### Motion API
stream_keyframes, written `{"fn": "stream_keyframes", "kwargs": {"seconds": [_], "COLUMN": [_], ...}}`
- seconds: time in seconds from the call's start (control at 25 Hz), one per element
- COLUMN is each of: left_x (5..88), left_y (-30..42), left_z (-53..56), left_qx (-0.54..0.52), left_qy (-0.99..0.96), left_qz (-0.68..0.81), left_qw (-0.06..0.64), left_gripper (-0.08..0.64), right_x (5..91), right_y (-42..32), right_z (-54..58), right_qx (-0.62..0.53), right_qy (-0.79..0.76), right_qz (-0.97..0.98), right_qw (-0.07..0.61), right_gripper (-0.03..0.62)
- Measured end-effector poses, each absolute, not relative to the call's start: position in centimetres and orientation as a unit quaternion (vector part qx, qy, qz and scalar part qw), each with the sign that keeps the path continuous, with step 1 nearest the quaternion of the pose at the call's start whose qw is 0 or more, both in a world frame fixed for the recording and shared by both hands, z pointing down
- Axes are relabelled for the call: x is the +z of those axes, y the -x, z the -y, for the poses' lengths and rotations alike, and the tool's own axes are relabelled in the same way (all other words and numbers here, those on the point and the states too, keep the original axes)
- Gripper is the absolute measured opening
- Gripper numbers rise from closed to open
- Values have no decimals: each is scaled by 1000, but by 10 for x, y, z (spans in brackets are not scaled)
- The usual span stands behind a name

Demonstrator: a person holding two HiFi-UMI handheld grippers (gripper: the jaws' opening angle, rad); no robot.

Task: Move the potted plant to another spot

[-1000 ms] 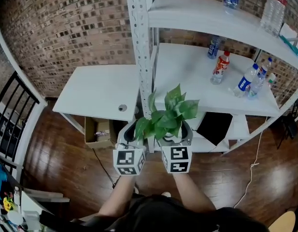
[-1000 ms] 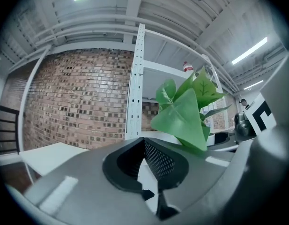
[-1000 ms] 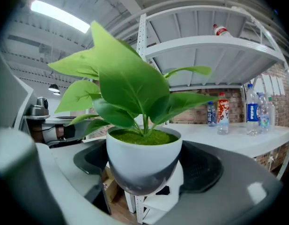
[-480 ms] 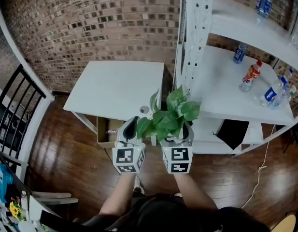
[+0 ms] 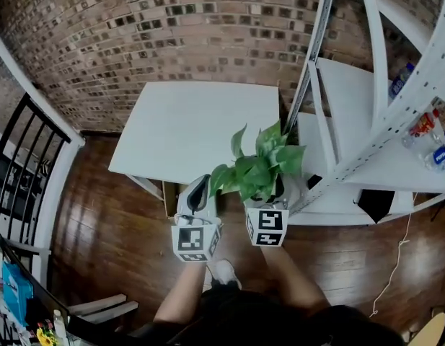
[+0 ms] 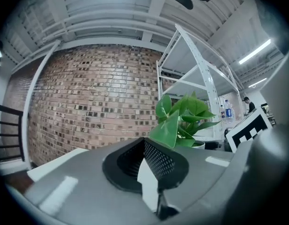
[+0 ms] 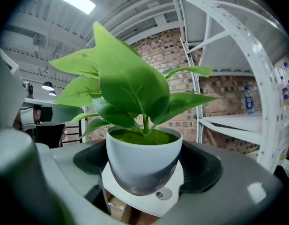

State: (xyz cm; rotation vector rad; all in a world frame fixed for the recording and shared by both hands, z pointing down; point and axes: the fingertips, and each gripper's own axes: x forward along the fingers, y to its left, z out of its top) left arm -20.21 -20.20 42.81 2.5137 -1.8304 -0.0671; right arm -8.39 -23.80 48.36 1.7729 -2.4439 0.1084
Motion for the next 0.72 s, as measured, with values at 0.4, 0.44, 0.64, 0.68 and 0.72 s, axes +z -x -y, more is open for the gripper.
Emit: {"fn": "stream_keyframes", "kwargs": {"seconds": [0.4,0.44,0.64,0.68,0.72], "left_x": [479,484,503,507,510], "left_y": [255,258,268,268,269], "left_z": [254,258,269,271,274], "left_qx": [-12,-12,-10,-8,-6], "left_qy": [-815,-817,-819,-821,-823], "left_qz": [579,576,570,568,565], "left_qw": [34,35,62,62,60], "left_gripper": [12,12,12,12,12], "right_x": [575,585,637,644,650], "right_y": [124,125,130,130,130], "right_z": [327,334,357,362,367], "right_qx": [63,66,89,92,96], "right_qy": [-609,-612,-618,-620,-623], "right_qz": [785,781,769,767,764], "right_qw": [98,105,135,137,137], "right_gripper": [465,464,463,463,463]}}
